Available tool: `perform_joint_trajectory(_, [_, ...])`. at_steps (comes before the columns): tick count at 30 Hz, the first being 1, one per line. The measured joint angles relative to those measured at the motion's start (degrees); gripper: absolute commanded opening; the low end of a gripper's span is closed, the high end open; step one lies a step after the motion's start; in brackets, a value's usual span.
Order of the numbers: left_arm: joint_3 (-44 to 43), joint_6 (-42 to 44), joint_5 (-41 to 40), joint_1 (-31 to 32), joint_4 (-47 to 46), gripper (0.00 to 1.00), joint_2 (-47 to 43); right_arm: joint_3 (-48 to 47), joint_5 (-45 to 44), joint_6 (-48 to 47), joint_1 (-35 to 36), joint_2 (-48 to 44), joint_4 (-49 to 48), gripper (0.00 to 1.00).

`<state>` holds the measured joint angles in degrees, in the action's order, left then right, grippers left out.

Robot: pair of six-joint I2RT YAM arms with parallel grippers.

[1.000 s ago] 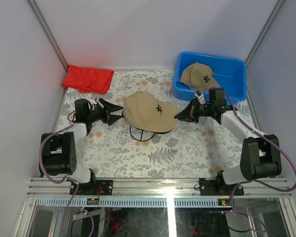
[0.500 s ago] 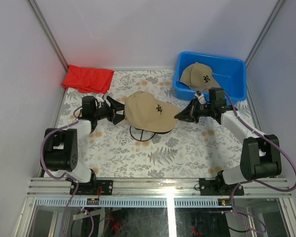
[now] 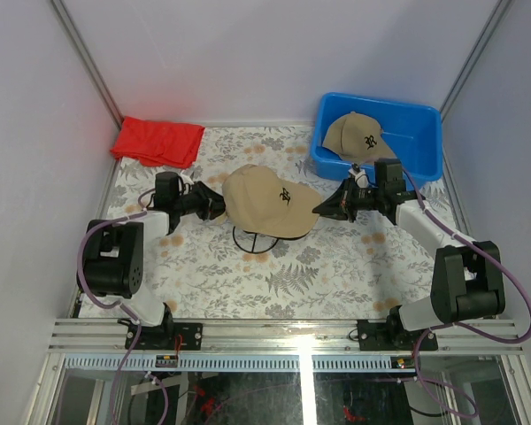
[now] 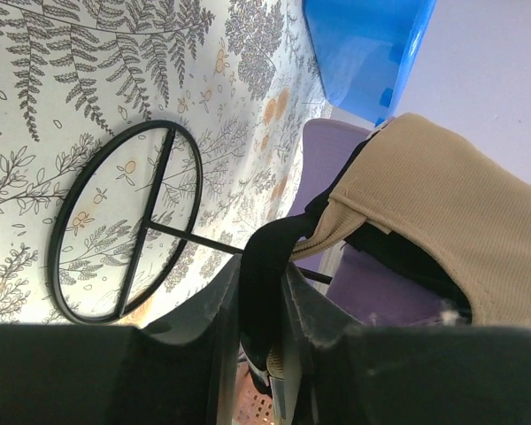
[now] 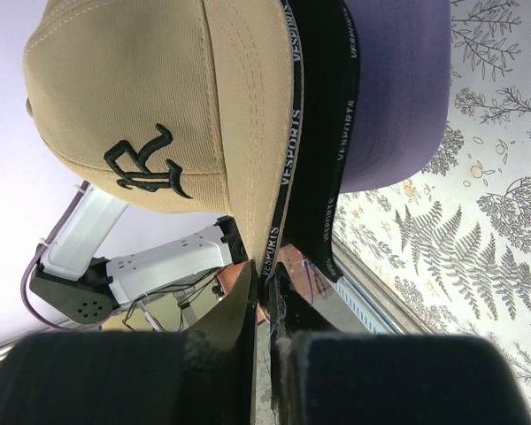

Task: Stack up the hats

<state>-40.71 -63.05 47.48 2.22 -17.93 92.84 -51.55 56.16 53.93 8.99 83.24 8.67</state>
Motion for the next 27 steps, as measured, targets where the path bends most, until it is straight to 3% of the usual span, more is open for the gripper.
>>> perform_joint_trajectory(15, [-0.1, 2.9, 1.2, 0.0, -0.5, 0.12, 2.1, 3.6, 1.9, -1.3, -1.4, 1.6, -5.0, 0.0])
perform_joint_trajectory(17, [-0.1, 3.0, 1.4, 0.0, -0.5, 0.12, 2.2, 3.3, 2.1, -2.3, -1.9, 1.9, -4.3, 0.06])
perform_joint_trajectory(20, [-0.2, 3.4, 1.6, 0.0, -0.3, 0.13, 2.2, 2.4, 2.4, -3.5, -2.3, 2.2, -2.8, 0.27])
perform_joint_trajectory(22, [-0.5, 3.6, 1.6, 0.1, 0.4, 0.13, 2.2, 1.5, 1.6, -4.8, -2.4, 2.2, -1.0, 0.35])
perform_joint_trajectory(27, [-1.7, 4.3, 1.5, 0.1, 2.6, 0.15, 2.1, -1.6, -3.1, -8.2, -3.0, 2.2, 7.2, 0.43])
